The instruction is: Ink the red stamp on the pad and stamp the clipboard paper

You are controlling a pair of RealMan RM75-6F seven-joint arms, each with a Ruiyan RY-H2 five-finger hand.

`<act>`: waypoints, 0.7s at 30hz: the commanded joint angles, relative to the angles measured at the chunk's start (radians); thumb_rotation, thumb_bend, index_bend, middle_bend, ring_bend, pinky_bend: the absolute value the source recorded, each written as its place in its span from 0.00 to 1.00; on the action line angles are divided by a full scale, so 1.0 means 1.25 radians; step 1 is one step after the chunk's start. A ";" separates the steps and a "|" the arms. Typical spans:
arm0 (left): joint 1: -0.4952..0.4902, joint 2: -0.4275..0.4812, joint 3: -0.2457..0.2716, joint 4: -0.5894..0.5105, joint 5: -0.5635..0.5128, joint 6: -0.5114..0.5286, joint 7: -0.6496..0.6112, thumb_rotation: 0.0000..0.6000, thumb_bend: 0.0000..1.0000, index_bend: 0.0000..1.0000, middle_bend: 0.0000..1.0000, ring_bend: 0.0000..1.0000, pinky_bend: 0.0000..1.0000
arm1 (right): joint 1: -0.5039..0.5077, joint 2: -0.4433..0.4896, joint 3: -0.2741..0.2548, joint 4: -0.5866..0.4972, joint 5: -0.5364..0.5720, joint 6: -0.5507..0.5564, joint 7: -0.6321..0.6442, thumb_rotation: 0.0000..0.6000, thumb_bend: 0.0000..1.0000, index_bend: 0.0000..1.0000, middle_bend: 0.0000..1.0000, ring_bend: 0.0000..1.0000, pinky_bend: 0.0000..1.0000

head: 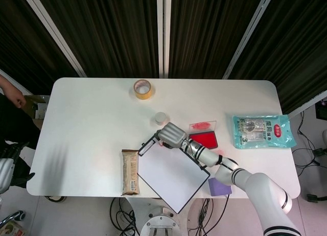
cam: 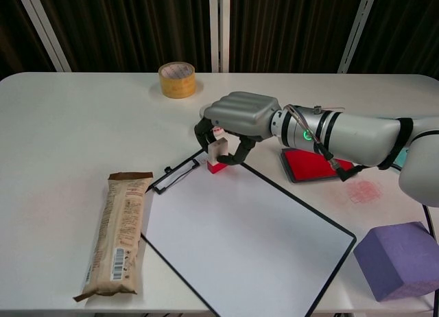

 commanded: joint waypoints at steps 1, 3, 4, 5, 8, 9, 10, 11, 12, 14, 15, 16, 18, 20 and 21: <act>0.000 0.000 0.000 0.001 0.000 0.000 -0.001 1.00 0.00 0.14 0.16 0.13 0.25 | -0.001 -0.003 -0.001 0.003 0.001 0.000 -0.004 1.00 0.44 1.00 0.93 0.93 1.00; 0.000 0.000 0.000 0.002 0.000 0.000 -0.002 1.00 0.00 0.14 0.16 0.13 0.25 | -0.003 -0.006 -0.002 0.006 0.002 0.001 -0.008 1.00 0.44 1.00 0.93 0.93 1.00; 0.000 -0.001 -0.001 0.002 0.001 0.001 -0.002 1.00 0.00 0.14 0.16 0.13 0.25 | -0.004 -0.008 -0.003 0.008 0.002 0.002 -0.010 1.00 0.44 1.00 0.93 0.93 1.00; 0.000 -0.001 -0.001 0.003 0.001 0.002 -0.003 1.00 0.00 0.14 0.16 0.13 0.25 | -0.005 -0.009 -0.004 0.009 0.002 0.003 -0.012 1.00 0.44 1.00 0.93 0.93 1.00; 0.001 -0.003 -0.002 0.005 0.002 0.004 -0.004 1.00 0.00 0.14 0.16 0.13 0.25 | -0.006 -0.012 -0.005 0.013 0.003 0.002 -0.015 1.00 0.44 1.00 0.93 0.93 1.00; 0.001 -0.003 -0.001 0.005 0.002 0.004 -0.004 1.00 0.00 0.14 0.16 0.13 0.25 | -0.006 -0.014 -0.005 0.014 0.004 0.003 -0.016 1.00 0.44 1.00 0.93 0.93 1.00; 0.000 -0.002 -0.001 0.005 0.002 0.003 -0.004 1.00 0.00 0.14 0.16 0.13 0.25 | -0.007 -0.015 -0.005 0.016 0.004 0.003 -0.017 1.00 0.44 1.00 0.93 0.93 1.00; 0.000 -0.002 -0.001 0.004 0.002 0.003 -0.004 1.00 0.00 0.14 0.16 0.13 0.25 | -0.007 -0.017 -0.005 0.017 0.005 0.002 -0.018 1.00 0.44 1.00 0.93 0.93 1.00; 0.000 -0.001 -0.001 0.004 0.002 0.003 -0.004 1.00 0.00 0.14 0.16 0.13 0.25 | -0.007 -0.017 -0.005 0.018 0.005 0.002 -0.018 1.00 0.44 1.00 0.93 0.93 1.00; 0.000 0.000 -0.002 0.003 0.001 0.002 -0.004 1.00 0.00 0.14 0.16 0.13 0.25 | -0.007 -0.019 -0.007 0.020 0.005 -0.001 -0.020 1.00 0.44 1.00 0.93 0.93 1.00; 0.000 0.001 -0.002 0.002 0.001 0.002 -0.004 1.00 0.00 0.14 0.16 0.13 0.25 | -0.008 -0.020 -0.008 0.021 0.005 -0.002 -0.021 1.00 0.44 1.00 0.93 0.93 1.00; 0.000 0.001 -0.002 0.002 0.002 0.002 -0.003 1.00 0.00 0.14 0.16 0.13 0.25 | -0.008 -0.021 -0.009 0.021 0.006 -0.004 -0.021 1.00 0.44 1.00 0.93 0.93 1.00; 0.000 0.001 -0.002 0.001 0.002 0.002 -0.004 1.00 0.00 0.14 0.16 0.13 0.25 | -0.008 -0.022 -0.011 0.022 0.006 -0.007 -0.023 1.00 0.44 1.00 0.93 0.93 1.00; 0.000 0.002 -0.002 0.001 0.001 0.001 -0.004 1.00 0.00 0.14 0.16 0.13 0.25 | -0.008 -0.023 -0.012 0.024 0.007 -0.012 -0.024 1.00 0.44 1.00 0.93 0.93 1.00; 0.000 0.002 -0.002 0.001 0.001 0.001 -0.004 1.00 0.00 0.14 0.16 0.13 0.25 | -0.008 -0.024 -0.013 0.025 0.007 -0.014 -0.024 1.00 0.44 1.00 0.93 0.93 1.00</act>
